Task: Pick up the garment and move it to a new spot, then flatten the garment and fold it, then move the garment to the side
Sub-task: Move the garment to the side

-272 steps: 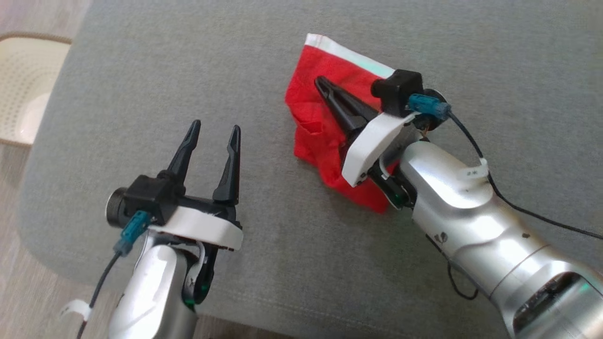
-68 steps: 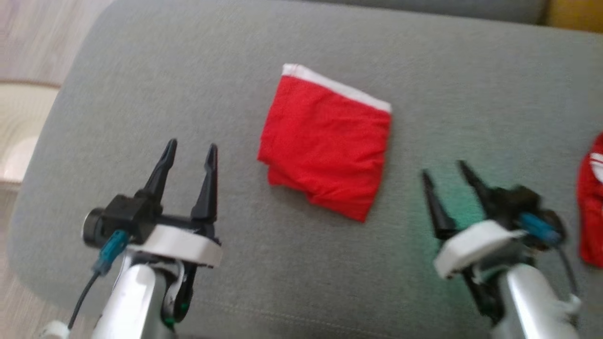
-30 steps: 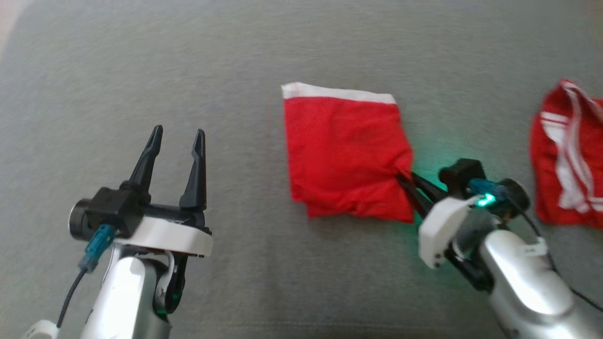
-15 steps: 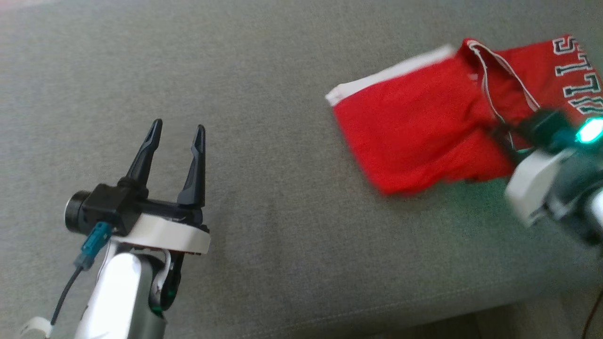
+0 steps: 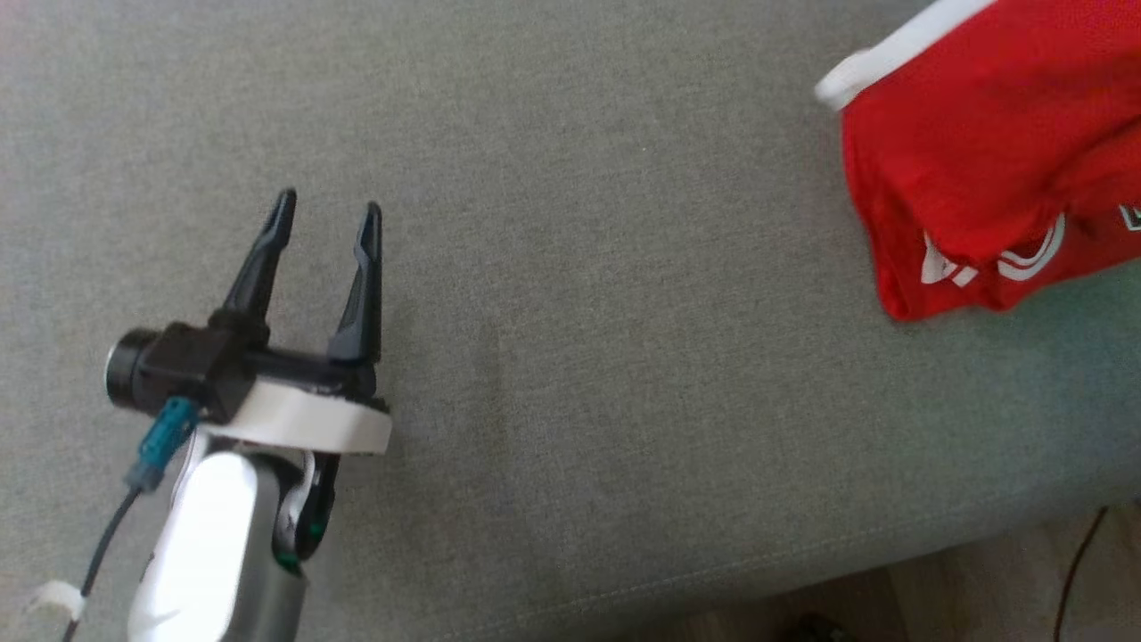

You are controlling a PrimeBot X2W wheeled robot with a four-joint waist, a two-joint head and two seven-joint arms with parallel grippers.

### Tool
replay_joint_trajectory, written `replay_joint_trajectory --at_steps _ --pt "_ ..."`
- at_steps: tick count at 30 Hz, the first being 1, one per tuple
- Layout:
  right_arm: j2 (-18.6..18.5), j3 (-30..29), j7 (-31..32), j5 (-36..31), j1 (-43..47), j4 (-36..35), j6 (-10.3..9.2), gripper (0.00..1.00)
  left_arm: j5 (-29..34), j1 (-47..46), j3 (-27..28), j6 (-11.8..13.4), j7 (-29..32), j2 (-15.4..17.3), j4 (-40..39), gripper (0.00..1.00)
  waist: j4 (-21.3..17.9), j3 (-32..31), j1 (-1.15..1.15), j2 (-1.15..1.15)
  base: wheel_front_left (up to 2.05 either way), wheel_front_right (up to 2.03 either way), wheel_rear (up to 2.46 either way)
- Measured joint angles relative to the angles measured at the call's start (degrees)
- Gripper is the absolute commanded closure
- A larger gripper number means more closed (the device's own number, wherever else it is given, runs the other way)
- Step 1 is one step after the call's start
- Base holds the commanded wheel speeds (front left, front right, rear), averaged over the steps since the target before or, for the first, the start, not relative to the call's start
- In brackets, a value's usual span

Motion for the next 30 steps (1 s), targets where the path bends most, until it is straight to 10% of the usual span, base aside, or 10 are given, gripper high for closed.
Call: replay_joint_trajectory --at_steps 15,16,17,30 --pt "17.46 -14.84 -2.91 -6.78 3.72 11.61 0.0 1.0 0.0 -4.1 -0.55 -0.7 -0.14 -0.03 -0.59 0.0 0.68 4.7 0.01 0.0 0.0 0.0 0.0" --pt "17.96 -15.43 -3.33 -7.16 3.53 12.38 0.0 0.78 0.0 -4.48 -0.64 -0.78 -0.14 -0.03 -0.48 0.0 0.68 4.76 0.01 0.0 0.0 0.0 0.0" --pt "18.38 -15.97 -3.75 -7.62 3.35 13.08 0.0 0.0 0.0 -4.83 -0.73 -0.93 -0.14 -0.03 -0.43 0.0 0.69 4.75 0.01 0.0 0.0 0.0 0.0" --pt "31.7 -24.41 -19.03 -13.06 8.87 1.13 0.0 0.0 -0.07 -0.07 -0.25 -0.4 -0.14 -0.56 2.03 0.0 1.24 -2.59 0.0 0.0 0.0 0.0 0.0"
